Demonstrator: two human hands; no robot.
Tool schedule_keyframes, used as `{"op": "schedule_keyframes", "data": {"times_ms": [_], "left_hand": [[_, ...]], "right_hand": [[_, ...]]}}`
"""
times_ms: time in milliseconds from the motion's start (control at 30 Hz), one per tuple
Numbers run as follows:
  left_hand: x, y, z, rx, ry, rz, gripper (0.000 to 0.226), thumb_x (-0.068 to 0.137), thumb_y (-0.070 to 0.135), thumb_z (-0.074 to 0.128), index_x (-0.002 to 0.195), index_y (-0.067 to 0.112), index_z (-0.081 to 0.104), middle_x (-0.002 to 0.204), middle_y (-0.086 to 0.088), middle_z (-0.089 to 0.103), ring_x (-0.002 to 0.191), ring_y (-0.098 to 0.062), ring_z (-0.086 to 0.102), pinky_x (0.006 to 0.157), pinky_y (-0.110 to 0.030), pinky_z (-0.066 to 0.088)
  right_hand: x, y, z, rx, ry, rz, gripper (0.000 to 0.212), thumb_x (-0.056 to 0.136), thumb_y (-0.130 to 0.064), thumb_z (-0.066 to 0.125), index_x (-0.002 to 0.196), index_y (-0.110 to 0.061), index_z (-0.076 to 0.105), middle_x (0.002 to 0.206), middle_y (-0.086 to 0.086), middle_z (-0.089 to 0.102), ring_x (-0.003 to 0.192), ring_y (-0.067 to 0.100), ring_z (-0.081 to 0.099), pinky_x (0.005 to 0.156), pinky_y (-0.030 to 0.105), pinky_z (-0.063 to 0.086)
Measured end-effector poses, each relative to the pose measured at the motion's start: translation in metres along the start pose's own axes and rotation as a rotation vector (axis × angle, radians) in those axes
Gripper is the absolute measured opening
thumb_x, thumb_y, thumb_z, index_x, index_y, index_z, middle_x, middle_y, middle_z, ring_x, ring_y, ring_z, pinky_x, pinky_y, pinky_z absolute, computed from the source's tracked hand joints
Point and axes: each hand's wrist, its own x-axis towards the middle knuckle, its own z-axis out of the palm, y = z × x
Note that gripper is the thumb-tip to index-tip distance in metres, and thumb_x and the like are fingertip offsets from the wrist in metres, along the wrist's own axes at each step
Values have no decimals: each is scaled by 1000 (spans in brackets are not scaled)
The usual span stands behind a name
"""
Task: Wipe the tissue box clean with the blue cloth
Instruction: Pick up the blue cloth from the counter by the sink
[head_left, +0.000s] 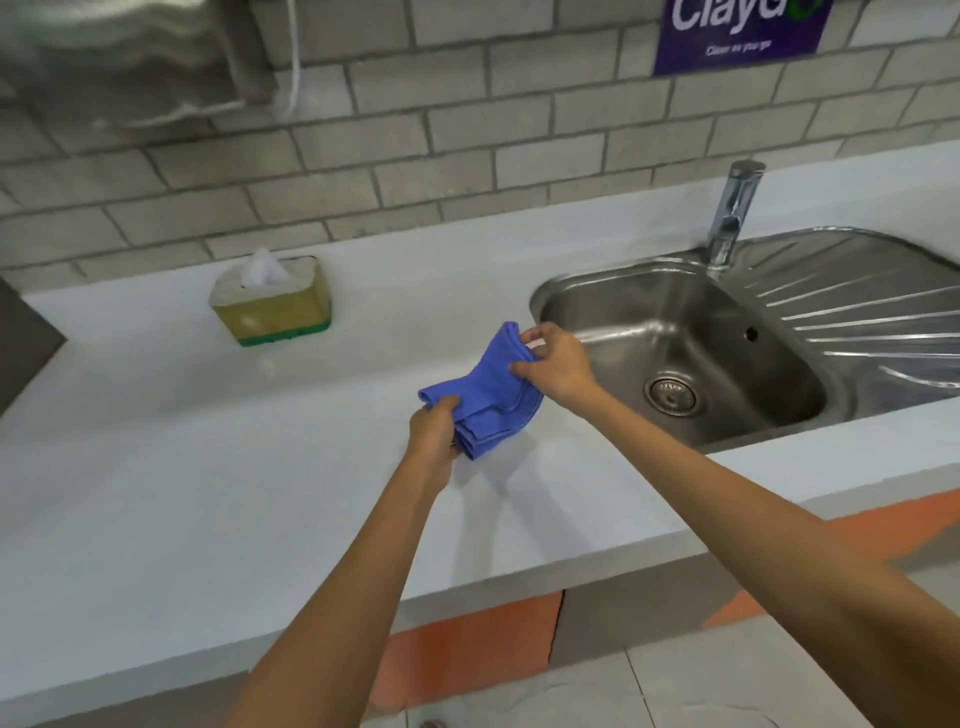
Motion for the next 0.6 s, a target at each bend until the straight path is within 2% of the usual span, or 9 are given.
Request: {"op": "schedule_keyframes", "data": {"times_ms": [100, 200, 300, 333, 400, 500, 600], "left_hand": [[9, 29, -35, -123, -93, 60, 28, 97, 23, 37, 106, 7, 58, 106, -14, 62, 86, -22, 62, 77, -32, 50], [22, 63, -70, -205, -161, 79, 52, 97, 45, 29, 100, 8, 66, 93, -11, 70, 84, -22, 64, 83, -32, 48], [36, 87, -103, -242, -156, 89, 64, 92, 57, 31, 69, 17, 75, 70, -11, 69, 66, -22, 64, 66, -30, 50], [37, 94, -112, -270, -130, 88, 60, 92, 56, 36, 70, 15, 75, 68, -9, 71, 64, -20, 68, 64, -29, 54], [44, 103, -132, -332, -53, 94, 43, 91, 47, 49, 86, 10, 70, 81, -7, 76, 77, -19, 72, 74, -31, 57], [61, 112, -167, -366, 47, 73, 36, 91, 27, 55, 114, 0, 58, 121, -19, 63, 104, -30, 62, 93, -39, 50], [81, 118, -203, -334, 151, -4, 42, 92, 16, 51, 129, -3, 47, 130, -18, 55, 110, -29, 55, 101, -41, 45]], "right_hand": [[3, -42, 50, -137, -91, -179, 38, 76, -9, 64, 113, -10, 57, 89, 14, 72, 78, 25, 62, 75, 36, 52], [7, -81, 95, -233, -167, -322, 43, 77, -13, 62, 120, -13, 58, 96, 12, 74, 90, 28, 67, 76, 32, 49], [13, -114, 131, -280, -259, -389, 47, 77, -18, 62, 124, -17, 58, 104, 8, 74, 98, 24, 66, 81, 30, 48], [16, -123, 142, -277, -311, -405, 45, 77, -20, 62, 123, -18, 60, 108, 7, 73, 101, 22, 66, 83, 29, 48], [20, -137, 164, -212, -432, -396, 38, 80, -19, 60, 118, -19, 64, 113, 4, 71, 105, 18, 65, 86, 27, 48], [34, -150, 198, 24, -519, -285, 29, 83, -18, 59, 110, -11, 67, 107, 11, 71, 99, 21, 66, 91, 32, 50], [54, -152, 226, 155, -467, -170, 24, 88, -20, 55, 105, -5, 63, 106, 17, 69, 85, 20, 63, 74, 26, 49]]}}
